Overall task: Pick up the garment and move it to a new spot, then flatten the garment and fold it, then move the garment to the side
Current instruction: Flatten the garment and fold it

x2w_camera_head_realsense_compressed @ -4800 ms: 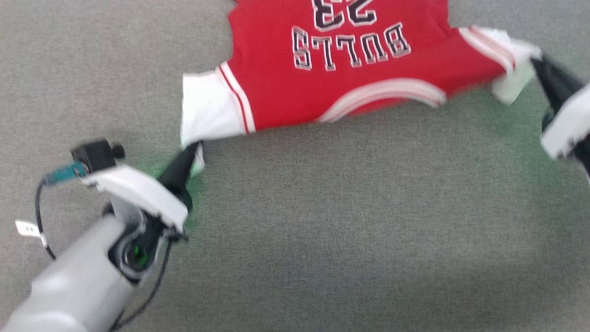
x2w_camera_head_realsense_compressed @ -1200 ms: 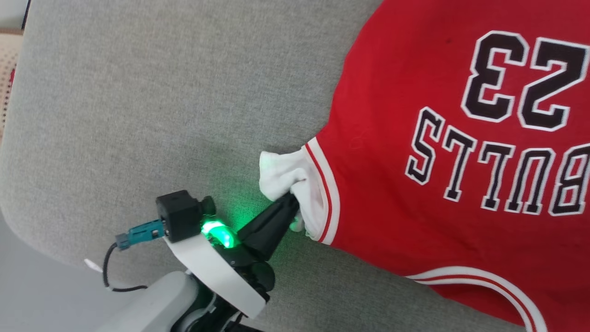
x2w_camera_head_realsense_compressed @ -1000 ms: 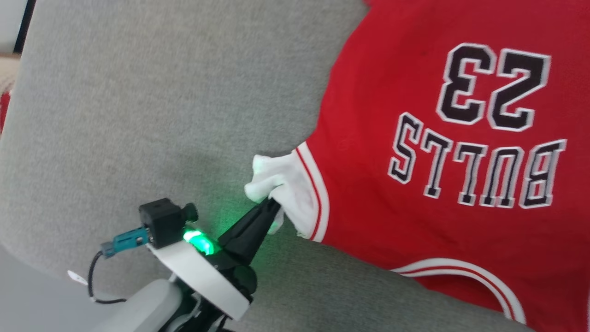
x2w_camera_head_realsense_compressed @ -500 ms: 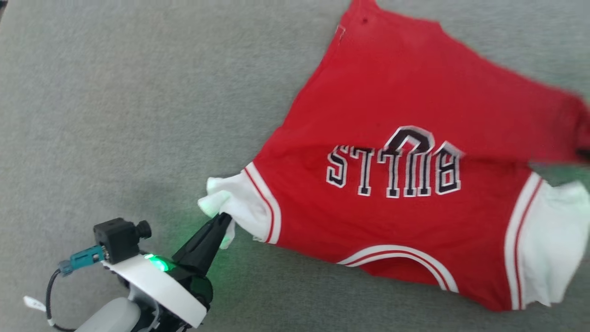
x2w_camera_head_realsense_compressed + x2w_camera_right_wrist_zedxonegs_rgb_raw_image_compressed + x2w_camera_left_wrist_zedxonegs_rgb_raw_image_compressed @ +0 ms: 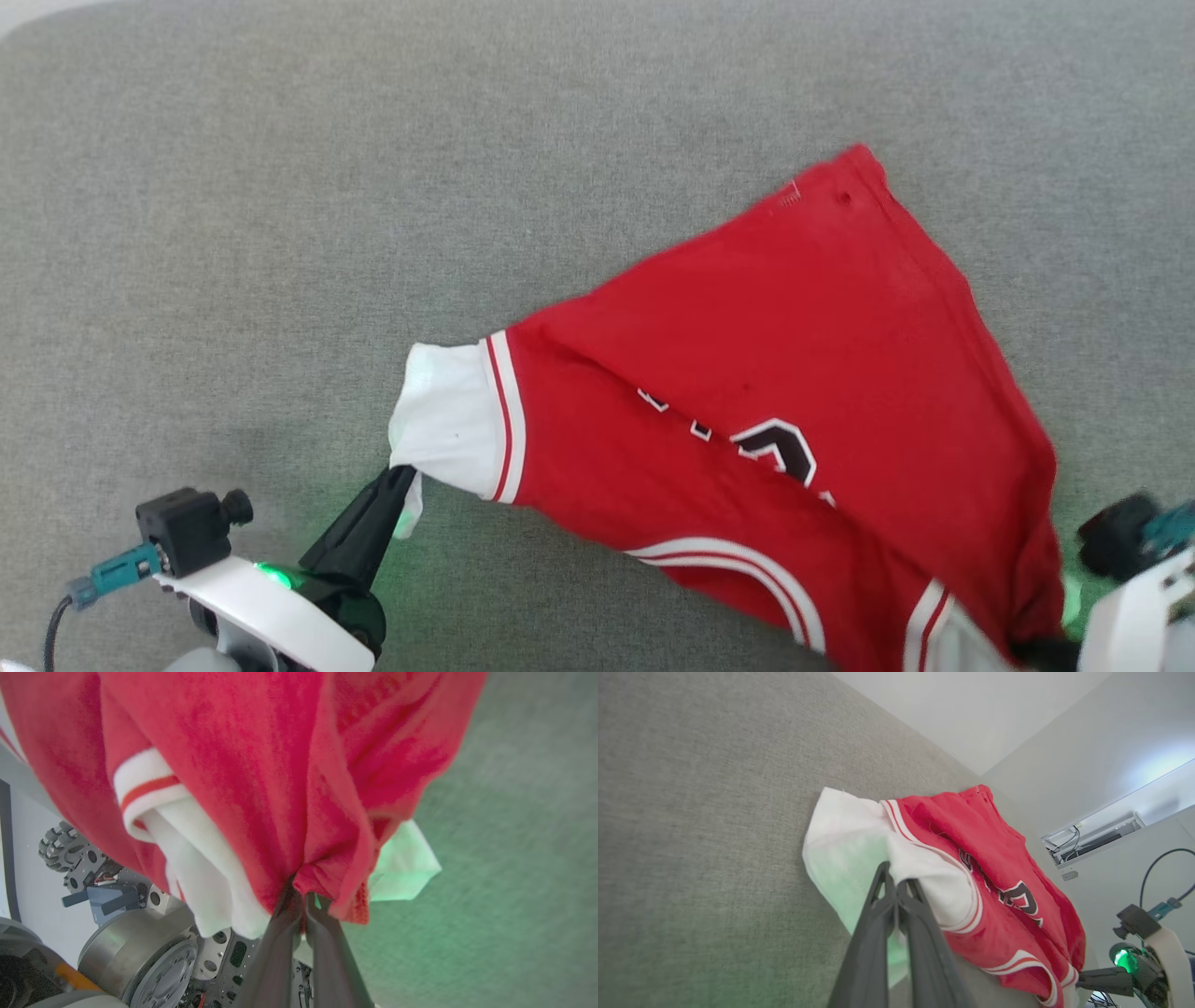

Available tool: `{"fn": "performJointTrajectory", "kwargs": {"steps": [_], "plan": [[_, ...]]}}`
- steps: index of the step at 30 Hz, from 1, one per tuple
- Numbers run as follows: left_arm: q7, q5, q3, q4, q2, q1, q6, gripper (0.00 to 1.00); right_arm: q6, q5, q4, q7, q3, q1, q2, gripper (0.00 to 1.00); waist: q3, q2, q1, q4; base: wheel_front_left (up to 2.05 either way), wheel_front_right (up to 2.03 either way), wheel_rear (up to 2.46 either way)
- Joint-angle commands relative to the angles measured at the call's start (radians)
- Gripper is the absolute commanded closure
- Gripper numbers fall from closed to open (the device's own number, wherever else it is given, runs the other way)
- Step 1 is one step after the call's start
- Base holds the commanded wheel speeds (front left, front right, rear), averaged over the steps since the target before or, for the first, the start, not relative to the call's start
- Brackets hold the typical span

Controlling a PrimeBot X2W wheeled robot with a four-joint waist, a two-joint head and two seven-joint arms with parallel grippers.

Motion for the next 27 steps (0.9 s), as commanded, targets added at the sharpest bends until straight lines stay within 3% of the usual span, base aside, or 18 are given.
{"fn": "performJointTrajectory", "kwargs": {"steps": [1, 9, 10, 11, 12, 16, 22, 27], "plan": [[-0.001, 0.002, 0.007, 0.001, 0.003, 0.019, 0.003, 1.0, 0.0, -0.032, -0.001, 0.018, 0.009, 0.055, 0.036, 1.0, -0.013, 0.0, 0.0, -0.002, 0.0, 0.0, 0.0], [-0.001, -0.015, 0.002, 0.016, 0.005, 0.048, 0.003, 1.0, 0.0, -0.102, -0.057, 0.037, -0.014, 0.095, 0.141, 1.0, -0.047, 0.0, 0.0, -0.012, 0.0, 0.0, 0.0], [-0.001, -0.017, -0.002, 0.015, 0.006, 0.048, 0.003, 1.0, 0.0, -0.11, -0.062, 0.037, -0.021, 0.089, 0.144, 0.93, -0.048, 0.0, 0.0, -0.013, 0.0, 0.0, 0.0], [-0.001, -0.018, -0.002, 0.015, 0.006, 0.047, 0.003, 1.0, 0.0, -0.12, -0.068, 0.03, -0.032, 0.084, 0.148, 0.68, -0.048, 0.0, 0.0, -0.014, 0.0, 0.0, 0.0], [-0.001, -0.018, -0.005, 0.014, 0.008, 0.046, 0.003, 1.0, 0.0, -0.124, -0.076, 0.021, -0.046, 0.079, 0.156, 0.0, -0.048, 0.0, 0.0, -0.014, 0.0, 0.0, 0.0], [-0.001, -0.015, -0.005, 0.008, 0.008, 0.043, 0.003, 1.0, 0.0, -0.128, -0.172, -0.008, -0.148, 0.065, 0.165, 0.0, -0.038, 0.0, 0.0, -0.015, 0.0, 0.0, 0.0], [-0.001, 0.0, -0.016, -0.002, 0.003, 0.014, 0.003, 1.0, 0.0, -0.158, -0.337, 0.044, -0.304, -0.026, 0.102, 0.0, -0.01, 0.0, 0.0, 0.005, 0.0, 0.0, 0.0], [-0.001, 0.009, -0.03, -0.01, -0.011, -0.015, 0.002, 1.0, 0.0, -0.165, -0.335, 0.069, -0.33, -0.18, 0.068, 0.0, 0.025, 0.0, 0.0, 0.034, 0.0, 0.0, 0.0]]}}
